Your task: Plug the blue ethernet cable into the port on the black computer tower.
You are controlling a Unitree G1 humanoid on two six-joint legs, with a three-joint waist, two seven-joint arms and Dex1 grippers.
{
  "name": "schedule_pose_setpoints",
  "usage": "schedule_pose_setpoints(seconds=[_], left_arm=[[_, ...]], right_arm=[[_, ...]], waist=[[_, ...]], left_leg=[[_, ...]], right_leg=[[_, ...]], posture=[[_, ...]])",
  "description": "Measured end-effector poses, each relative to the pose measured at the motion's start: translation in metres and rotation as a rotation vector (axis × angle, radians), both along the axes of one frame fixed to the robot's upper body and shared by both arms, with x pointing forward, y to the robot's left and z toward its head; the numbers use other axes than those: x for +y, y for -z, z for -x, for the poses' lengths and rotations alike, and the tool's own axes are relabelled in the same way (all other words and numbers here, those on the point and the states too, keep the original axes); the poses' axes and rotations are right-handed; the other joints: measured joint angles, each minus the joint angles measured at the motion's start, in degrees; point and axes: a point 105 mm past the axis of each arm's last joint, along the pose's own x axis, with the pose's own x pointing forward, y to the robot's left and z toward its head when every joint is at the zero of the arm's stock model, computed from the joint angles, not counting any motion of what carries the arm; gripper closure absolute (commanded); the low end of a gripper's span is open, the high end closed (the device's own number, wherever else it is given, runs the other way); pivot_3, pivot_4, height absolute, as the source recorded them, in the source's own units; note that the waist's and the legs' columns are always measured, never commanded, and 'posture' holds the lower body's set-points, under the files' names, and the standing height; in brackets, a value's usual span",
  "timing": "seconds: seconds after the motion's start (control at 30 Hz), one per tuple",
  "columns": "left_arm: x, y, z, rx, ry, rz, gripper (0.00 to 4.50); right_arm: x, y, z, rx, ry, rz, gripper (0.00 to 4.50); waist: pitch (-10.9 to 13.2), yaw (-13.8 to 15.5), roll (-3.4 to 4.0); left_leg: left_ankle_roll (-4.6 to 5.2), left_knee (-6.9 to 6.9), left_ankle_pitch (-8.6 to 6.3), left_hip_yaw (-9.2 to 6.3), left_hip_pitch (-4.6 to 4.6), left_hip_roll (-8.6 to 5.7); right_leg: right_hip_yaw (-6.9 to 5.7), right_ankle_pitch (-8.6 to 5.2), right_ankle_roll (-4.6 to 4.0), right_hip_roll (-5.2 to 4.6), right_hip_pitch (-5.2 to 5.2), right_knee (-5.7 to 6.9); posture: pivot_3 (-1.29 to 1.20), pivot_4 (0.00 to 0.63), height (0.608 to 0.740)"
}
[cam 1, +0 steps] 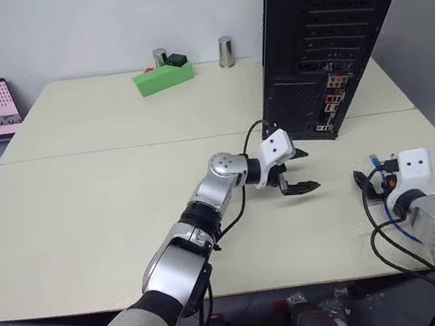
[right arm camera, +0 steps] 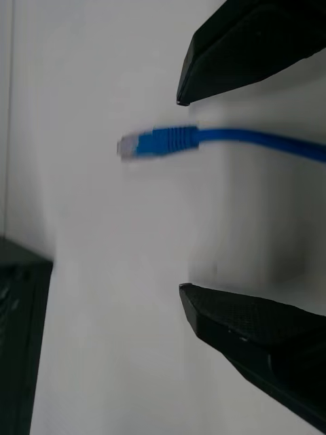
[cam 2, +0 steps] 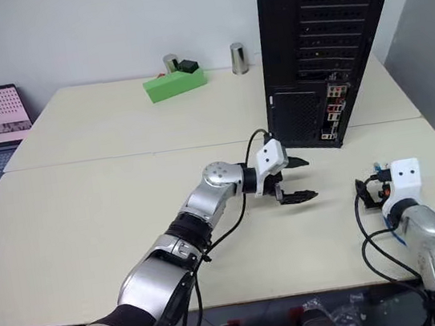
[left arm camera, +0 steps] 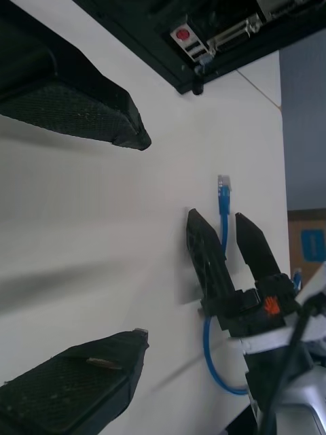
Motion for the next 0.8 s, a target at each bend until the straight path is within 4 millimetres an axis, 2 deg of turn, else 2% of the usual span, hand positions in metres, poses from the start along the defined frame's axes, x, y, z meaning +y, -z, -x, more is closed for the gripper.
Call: schedule_pose_setpoints(seconds=[0.07, 0.1, 0.2, 0.23, 0.4, 0.63, 0.7, 0.8], left_arm=[[0.0, 0.0, 0.0, -0.001, -0.002, 0.001, 0.0], [0.001, 0.0, -0.001, -0.002, -0.004, 0.002, 0.0], [0.001, -0.001, -0.001, -0.003, -0.007, 0.002, 0.0], [0.001, -0.001, -0.001, -0.003, -0.005, 0.003, 0.0], [0.004, -0.001, -0.003, -0.005, -0.018, 0.004, 0.0], [0.003, -0.002, -0.003, -0.005, -0.017, 0.008, 0.0], [0.003, -0.002, -0.002, -0.003, -0.009, 0.006, 0.0], [0.006, -0.002, 0.0, 0.0, 0.015, 0.004, 0.0]], right_arm=[[-0.003, 0.0, -0.006, -0.01, 0.015, 0.008, 0.08], [-0.003, 0.0, -0.007, -0.011, 0.02, 0.002, 0.42], [-0.002, 0.001, -0.006, -0.007, 0.024, -0.008, 0.97], [-0.003, 0.002, -0.003, -0.001, 0.031, -0.021, 1.36], [-0.005, 0.004, 0.01, 0.023, 0.041, -0.041, 2.37], [-0.008, 0.003, 0.014, 0.037, 0.041, -0.046, 4.09], [-0.007, 0.003, 0.014, 0.042, 0.02, -0.037, 4.45], [-0.003, 0.002, 0.013, 0.053, -0.029, -0.01, 4.45]], waist=[[0.0, 0.05, 0.0], [0.0, 0.08, 0.0], [0.0, 0.11, 0.0], [0.0, 0.13, 0.01], [-0.01, 0.27, 0.01], [0.0, 0.26, 0.01], [0.0, 0.18, 0.01], [0.0, 0.14, 0.01]], left_leg=[[0.0, 0.0, 0.0, -0.01, -0.01, 0.0], [0.0, 0.01, 0.0, -0.01, -0.01, 0.0], [0.0, 0.01, 0.0, -0.02, 0.0, 0.0], [0.0, 0.01, 0.0, -0.02, -0.01, 0.0], [0.0, 0.01, 0.0, -0.03, -0.02, 0.0], [0.0, 0.01, 0.0, -0.03, -0.01, 0.0], [0.0, 0.01, 0.0, -0.03, -0.01, 0.0], [0.0, 0.01, 0.0, -0.03, -0.01, 0.0]], right_leg=[[-0.01, 0.0, 0.0, 0.0, 0.01, 0.0], [-0.01, 0.0, 0.0, 0.0, 0.02, 0.0], [-0.02, 0.0, 0.0, 0.0, 0.03, 0.0], [-0.02, 0.0, 0.0, 0.0, 0.03, 0.0], [-0.03, 0.0, 0.0, 0.0, 0.05, -0.02], [-0.03, -0.01, 0.01, 0.0, 0.05, -0.03], [-0.03, -0.01, 0.01, 0.0, 0.04, -0.02], [-0.03, -0.01, 0.01, 0.01, 0.03, -0.02]], posture=[[0.0, 0.15, 0.74], [0.0, 0.15, 0.74], [0.0, 0.15, 0.74], [0.0, 0.15, 0.74], [0.0, 0.15, 0.74], [0.0, 0.15, 0.74], [0.0, 0.15, 0.74], [0.0, 0.15, 0.74]])
